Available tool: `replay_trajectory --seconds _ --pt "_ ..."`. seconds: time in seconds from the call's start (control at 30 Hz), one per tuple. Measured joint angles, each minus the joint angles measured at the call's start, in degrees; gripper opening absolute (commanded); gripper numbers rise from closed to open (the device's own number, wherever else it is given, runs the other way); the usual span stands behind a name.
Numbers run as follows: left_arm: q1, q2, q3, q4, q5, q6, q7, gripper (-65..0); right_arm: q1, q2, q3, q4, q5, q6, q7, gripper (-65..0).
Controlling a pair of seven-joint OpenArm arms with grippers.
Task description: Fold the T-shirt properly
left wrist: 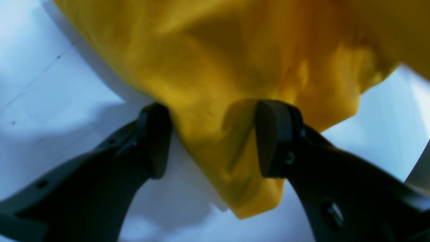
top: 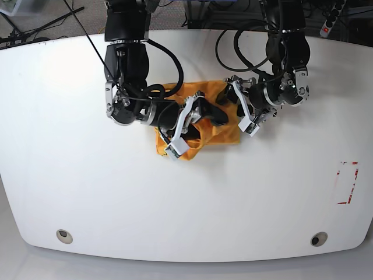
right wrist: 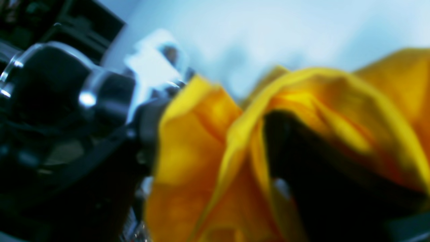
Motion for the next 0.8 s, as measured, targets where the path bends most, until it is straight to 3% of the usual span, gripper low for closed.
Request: replay_trajectory --seconds 0.17,0.43,0.63,0.8 --pt "0.0 0.5 -3.3 0.1 -0.7 0.0 0.3 -24.4 0.7 0.2 -5.6 -1.0 0.0 -0.1 1.9 -13.5" --pt "0.1 -1.5 -13.6 0.1 -11.0 0.0 1.0 -21.0 1.9 1.8 -8.4 -0.2 0.2 -0.1 1.9 -13.2" --pt "1.1 -6.9 -17.4 0.1 -17.0 0.1 1.4 -21.0 2.3 4.5 -9.9 3.4 0.4 -0.1 2.0 -13.2" --pt "3.8 -10.1 -18.7 0.0 -23.2 0.0 2.0 -21.0 2.6 4.2 -13.5 2.0 0.4 0.0 1.9 -13.3"
